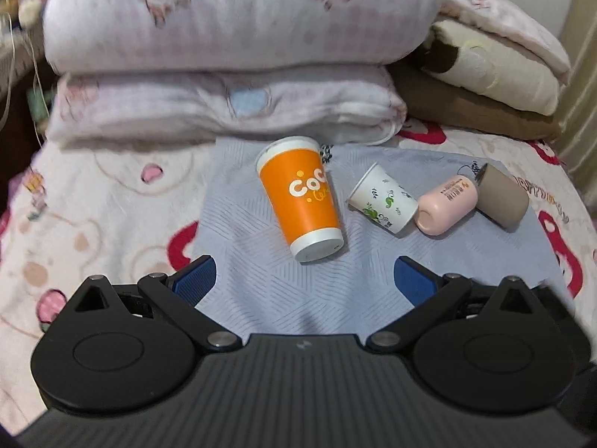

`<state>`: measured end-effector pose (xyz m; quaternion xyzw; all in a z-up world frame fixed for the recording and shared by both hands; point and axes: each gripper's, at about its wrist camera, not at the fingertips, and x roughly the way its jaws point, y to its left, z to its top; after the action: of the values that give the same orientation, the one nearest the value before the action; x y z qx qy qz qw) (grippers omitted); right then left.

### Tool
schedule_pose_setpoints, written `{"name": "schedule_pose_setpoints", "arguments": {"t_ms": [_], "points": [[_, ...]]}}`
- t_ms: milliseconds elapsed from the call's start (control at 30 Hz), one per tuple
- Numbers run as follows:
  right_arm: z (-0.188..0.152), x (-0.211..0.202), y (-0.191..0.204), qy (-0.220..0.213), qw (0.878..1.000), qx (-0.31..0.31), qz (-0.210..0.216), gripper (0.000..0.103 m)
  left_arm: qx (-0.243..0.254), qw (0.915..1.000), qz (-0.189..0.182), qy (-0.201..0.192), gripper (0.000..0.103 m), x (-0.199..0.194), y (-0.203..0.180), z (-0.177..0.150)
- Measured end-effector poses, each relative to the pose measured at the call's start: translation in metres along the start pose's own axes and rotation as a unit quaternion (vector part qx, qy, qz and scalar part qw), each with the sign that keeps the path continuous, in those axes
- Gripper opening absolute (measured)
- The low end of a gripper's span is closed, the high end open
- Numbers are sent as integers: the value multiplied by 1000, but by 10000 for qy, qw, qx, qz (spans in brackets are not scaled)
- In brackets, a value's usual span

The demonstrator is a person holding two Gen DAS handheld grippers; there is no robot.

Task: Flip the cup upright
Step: 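Move both tools toward the orange COCO cup lying on its side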

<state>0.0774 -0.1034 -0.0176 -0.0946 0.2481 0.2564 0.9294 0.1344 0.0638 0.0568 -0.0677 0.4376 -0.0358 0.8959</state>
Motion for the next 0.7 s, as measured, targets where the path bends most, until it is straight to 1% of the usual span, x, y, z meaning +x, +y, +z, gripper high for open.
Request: {"name": "schedule_pose_setpoints", "arguments": {"t_ms": [67,100,133,167,200,233,300,367,467,533,600,633,700], "points": [[3,21,-3,91,9998,93,131,102,-47,9998,200,-2,103,13,2,9],[3,30,0,105,9997,137,175,102,12,9995,313,-27,102,19,2,11],[4,39,1,132,9995,176,212,99,83,9992,396,-46,102,25,1,13],[4,49,2,154,9994,202,253,93,146,9987,475,-68,101,31,0,14],[4,59,2,138,9993,205,264,90,190,9984,528,-96,101,37,1,16],[3,67,3,119,9995,191,236,88,206,9984,510,-141,101,43,2,15],[1,84,3,129,9995,197,199,88,192,9990,367,-165,100,53,7,16],[0,98,2,121,9997,217,36,88,177,9995,146,-211,100,62,11,17],[-2,118,-2,243,9992,263,-161,88,280,9993,-31,-237,95,80,12,17],[-5,130,-7,323,9987,299,-274,88,196,9995,-185,-191,92,91,17,15],[-10,138,-9,313,9984,235,-406,83,-16,9992,-394,-21,88,103,24,14],[-12,141,-9,306,9983,136,-472,75,-160,9986,-501,72,87,109,27,13],[-16,145,-11,327,9981,149,-502,74,-283,9980,-569,71,85,116,29,10]]}}
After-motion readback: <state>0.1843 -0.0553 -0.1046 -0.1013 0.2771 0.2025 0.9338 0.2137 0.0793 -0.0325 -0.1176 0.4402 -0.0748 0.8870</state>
